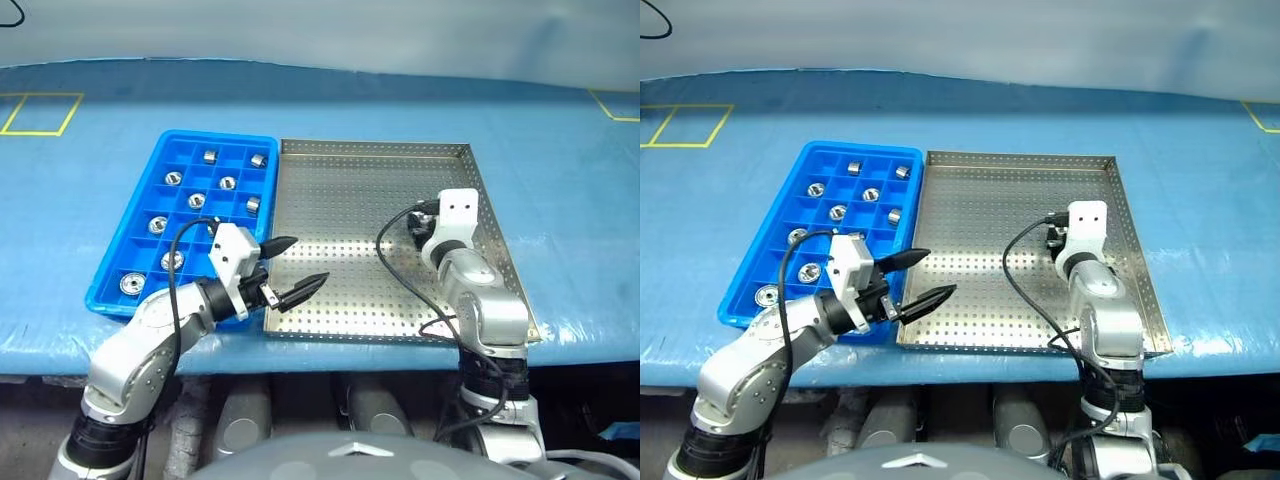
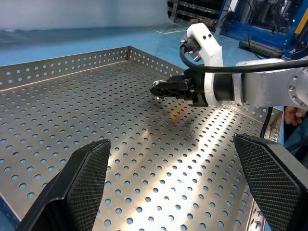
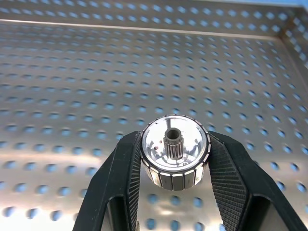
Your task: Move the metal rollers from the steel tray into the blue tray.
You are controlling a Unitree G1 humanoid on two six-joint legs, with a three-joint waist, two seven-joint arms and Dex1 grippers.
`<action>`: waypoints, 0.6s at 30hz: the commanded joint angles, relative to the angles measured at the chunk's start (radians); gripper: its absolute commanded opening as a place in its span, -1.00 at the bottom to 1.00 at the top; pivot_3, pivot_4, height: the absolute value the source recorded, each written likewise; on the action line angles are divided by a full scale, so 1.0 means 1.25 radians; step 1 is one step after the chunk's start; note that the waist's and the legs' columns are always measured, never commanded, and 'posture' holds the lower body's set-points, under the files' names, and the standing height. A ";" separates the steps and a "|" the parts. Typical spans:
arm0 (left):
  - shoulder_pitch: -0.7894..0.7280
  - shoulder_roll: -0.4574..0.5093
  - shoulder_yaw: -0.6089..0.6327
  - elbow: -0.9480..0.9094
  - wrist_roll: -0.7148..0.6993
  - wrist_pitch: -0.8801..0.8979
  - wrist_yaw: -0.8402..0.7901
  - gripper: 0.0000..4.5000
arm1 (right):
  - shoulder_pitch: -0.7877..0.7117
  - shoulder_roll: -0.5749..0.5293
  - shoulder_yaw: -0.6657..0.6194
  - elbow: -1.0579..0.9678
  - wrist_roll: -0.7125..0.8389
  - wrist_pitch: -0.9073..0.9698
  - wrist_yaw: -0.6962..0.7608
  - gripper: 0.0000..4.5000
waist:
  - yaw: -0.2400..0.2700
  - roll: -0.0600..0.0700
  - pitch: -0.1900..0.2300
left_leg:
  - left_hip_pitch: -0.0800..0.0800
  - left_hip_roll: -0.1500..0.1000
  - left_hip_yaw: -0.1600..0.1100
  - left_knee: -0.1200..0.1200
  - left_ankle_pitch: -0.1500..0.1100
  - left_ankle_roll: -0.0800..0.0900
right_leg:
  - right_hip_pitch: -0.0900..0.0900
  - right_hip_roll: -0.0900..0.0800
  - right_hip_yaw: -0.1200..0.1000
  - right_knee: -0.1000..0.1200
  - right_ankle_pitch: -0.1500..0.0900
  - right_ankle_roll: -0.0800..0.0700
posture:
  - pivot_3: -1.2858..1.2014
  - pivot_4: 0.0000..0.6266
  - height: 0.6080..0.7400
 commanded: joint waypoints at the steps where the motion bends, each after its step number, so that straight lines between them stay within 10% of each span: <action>1: 0.034 0.011 0.046 -0.045 -0.011 -0.023 0.002 1.00 | -0.031 -0.009 0.099 -0.120 0.063 0.019 0.094 -0.24 | 0.000 0.000 0.000 | 0.000 0.000 0.000 0.000 0.000 0.000 | 0.000 0.000 0.000 0.000 0.000 0.000 | 0.12 -0.52 1.00; 18: 0.450 -0.012 0.243 -0.291 -0.054 -0.074 0.077 1.00 | -0.195 0.152 0.414 0.057 0.079 0.004 0.190 -0.24 | 0.110 -0.001 0.000 | -0.001 0.000 -0.003 -0.001 0.000 0.000 | 0.000 -0.001 -0.004 -0.001 -0.004 -0.007 | 0.39 -0.52 1.00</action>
